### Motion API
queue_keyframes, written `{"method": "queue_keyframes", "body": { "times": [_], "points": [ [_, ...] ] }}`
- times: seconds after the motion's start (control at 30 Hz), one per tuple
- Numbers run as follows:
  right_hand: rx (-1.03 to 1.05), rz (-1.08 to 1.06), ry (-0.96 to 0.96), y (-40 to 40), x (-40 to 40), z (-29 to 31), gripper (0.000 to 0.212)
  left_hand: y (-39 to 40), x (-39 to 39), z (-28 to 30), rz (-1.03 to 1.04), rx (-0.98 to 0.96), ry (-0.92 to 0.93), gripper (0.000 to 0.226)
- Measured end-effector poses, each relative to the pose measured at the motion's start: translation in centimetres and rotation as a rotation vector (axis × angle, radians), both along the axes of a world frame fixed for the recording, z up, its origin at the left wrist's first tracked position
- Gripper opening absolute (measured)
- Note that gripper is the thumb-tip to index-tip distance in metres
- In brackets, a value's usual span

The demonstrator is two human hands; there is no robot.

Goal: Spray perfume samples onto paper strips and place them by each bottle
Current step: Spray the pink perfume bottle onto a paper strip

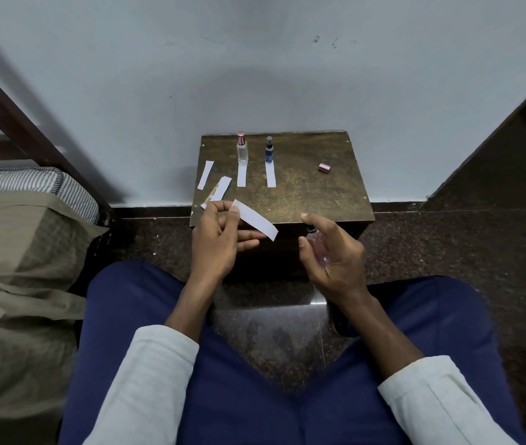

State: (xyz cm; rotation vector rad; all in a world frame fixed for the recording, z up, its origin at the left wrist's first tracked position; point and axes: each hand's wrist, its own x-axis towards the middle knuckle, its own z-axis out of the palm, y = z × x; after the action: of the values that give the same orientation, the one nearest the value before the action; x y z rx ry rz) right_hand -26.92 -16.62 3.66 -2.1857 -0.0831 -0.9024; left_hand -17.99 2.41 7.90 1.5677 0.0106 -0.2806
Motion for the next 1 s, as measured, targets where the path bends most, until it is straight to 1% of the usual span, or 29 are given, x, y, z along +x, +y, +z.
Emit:
{"method": "queue_keyframes", "body": {
  "times": [0.2,0.3,0.43,0.53,0.6,0.67,0.73,0.8,0.93,1.0],
  "points": [
    [0.023,-0.001,-0.026,-0.1,0.1,0.2,0.029,0.0,0.0,-0.1,-0.010,0.015,-0.018,0.012],
    [0.041,-0.016,-0.046,0.0,0.0,0.5,0.030,-0.1,0.0,-0.2,-0.023,0.035,-0.022,0.014],
    [0.014,-0.031,-0.076,0.0,0.0,0.6,0.037,-0.3,0.0,-0.6,-0.034,0.056,-0.022,0.017],
    [0.000,0.004,-0.055,0.0,0.1,0.7,0.043,-0.4,0.0,-0.7,-0.047,0.068,-0.018,0.017],
    [0.029,0.008,0.003,0.2,0.1,0.8,0.054,-0.4,0.0,-0.8,-0.057,0.079,-0.014,0.017],
    [0.104,-0.021,0.094,0.4,0.2,0.7,0.062,-0.5,0.0,-1.0,-0.063,0.085,-0.006,0.017],
    [0.203,-0.037,0.172,0.3,0.4,0.4,0.056,-0.7,0.2,-1.3,-0.066,0.091,0.002,0.017],
    [0.274,-0.063,0.210,0.0,0.8,0.2,0.048,-0.9,0.3,-1.7,-0.079,0.107,-0.002,0.016],
    [0.345,-0.096,0.258,-0.9,1.2,-0.2,0.040,-1.2,0.7,-2.5,-0.130,0.167,-0.040,0.016],
    [0.348,-0.105,0.271,-1.4,1.5,-0.5,0.034,-1.4,1.0,-2.7,-0.155,0.179,-0.051,0.016]
  ]
}}
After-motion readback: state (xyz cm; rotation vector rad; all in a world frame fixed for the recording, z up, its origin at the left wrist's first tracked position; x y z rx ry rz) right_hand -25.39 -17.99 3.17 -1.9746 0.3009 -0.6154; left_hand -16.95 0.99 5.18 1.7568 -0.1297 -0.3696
